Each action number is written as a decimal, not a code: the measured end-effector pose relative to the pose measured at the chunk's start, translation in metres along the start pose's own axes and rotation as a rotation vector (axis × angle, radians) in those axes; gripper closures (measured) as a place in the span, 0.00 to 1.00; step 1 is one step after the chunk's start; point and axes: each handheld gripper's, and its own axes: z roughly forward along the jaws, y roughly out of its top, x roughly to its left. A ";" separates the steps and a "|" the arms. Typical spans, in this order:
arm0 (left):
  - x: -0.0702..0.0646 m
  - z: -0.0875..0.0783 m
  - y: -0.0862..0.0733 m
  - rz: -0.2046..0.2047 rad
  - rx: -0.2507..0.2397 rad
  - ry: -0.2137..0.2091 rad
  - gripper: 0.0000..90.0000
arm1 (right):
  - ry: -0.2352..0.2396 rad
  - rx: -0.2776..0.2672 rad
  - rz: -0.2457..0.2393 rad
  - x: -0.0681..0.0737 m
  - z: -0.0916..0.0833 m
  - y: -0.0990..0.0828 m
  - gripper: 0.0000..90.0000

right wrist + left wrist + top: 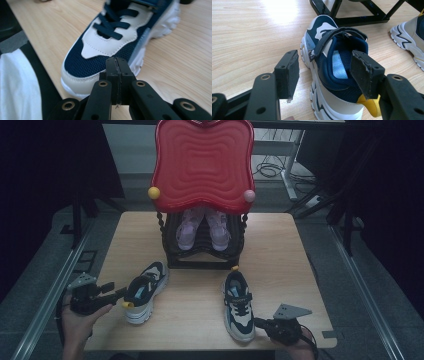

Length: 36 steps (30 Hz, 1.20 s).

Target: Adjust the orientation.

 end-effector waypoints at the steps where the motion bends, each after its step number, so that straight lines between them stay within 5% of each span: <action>1: 0.000 0.000 0.000 0.001 0.001 -0.001 0.45 | 0.010 0.002 -0.007 0.004 0.003 0.002 0.99; 19: 0.000 -0.001 0.000 0.002 -0.004 -0.001 0.45 | 0.060 -0.015 -0.041 0.028 0.032 0.012 0.99; 36: 0.001 -0.001 0.000 0.001 -0.002 -0.001 0.45 | 0.047 -0.019 -0.113 0.053 0.069 0.033 0.99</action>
